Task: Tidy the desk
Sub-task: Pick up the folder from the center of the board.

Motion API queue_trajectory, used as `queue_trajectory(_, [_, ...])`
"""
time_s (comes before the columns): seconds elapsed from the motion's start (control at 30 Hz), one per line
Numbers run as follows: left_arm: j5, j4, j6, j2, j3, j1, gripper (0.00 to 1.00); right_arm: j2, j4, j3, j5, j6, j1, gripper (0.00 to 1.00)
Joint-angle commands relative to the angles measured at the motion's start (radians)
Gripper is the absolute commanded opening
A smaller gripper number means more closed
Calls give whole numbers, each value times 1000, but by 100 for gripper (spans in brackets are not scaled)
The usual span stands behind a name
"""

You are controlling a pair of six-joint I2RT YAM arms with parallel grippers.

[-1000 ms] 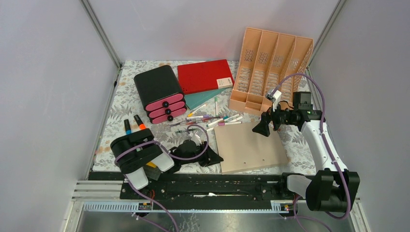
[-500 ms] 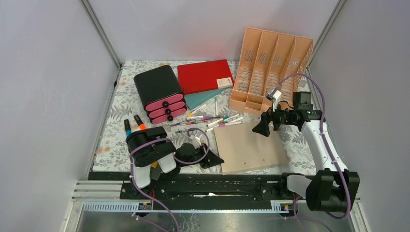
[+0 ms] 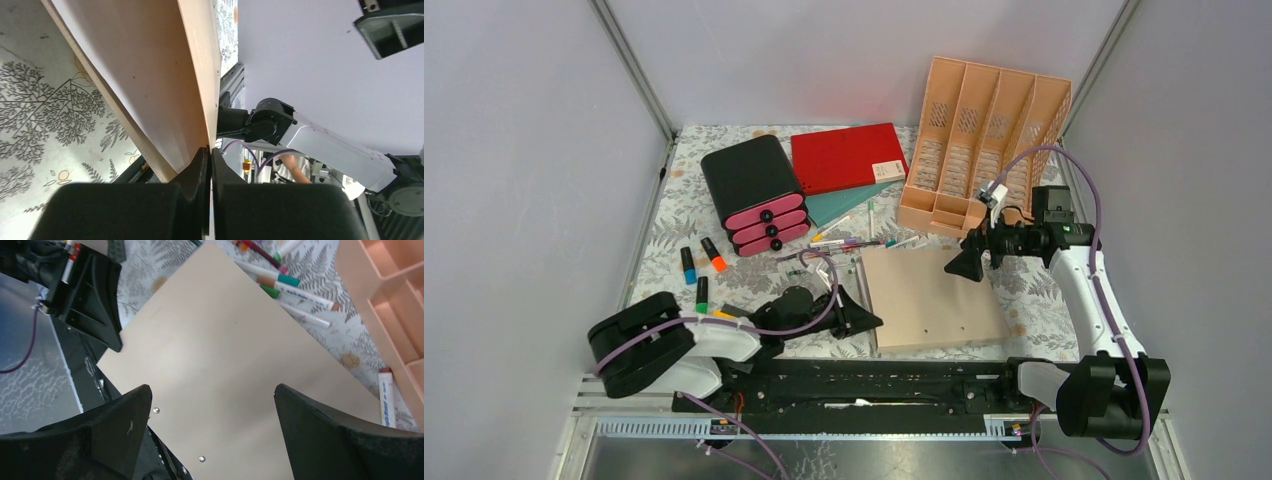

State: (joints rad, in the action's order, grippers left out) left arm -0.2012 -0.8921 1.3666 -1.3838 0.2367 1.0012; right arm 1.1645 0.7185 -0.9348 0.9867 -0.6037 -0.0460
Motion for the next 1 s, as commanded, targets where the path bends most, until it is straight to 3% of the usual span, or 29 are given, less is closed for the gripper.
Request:
queue_trajectory(0.0, [40, 160, -83, 111, 45, -20, 0, -14, 53, -88, 116, 27, 8, 100])
queue_trajectory(0.3, [-80, 119, -82, 177, 22, -143, 0, 15, 108, -163, 55, 24, 31, 100])
queue_trajectory(0.5, [-131, 179, -96, 179, 68, -172, 0, 18, 168, -177, -8, -90, 128, 100])
queue_trajectory(0.7, [-164, 231, -100, 201, 86, -202, 0, 27, 334, -216, 9, -406, 186, 100])
queue_trajectory(0.97, [-174, 269, -108, 223, 102, -238, 0, 57, 317, -227, -26, -409, 262, 100])
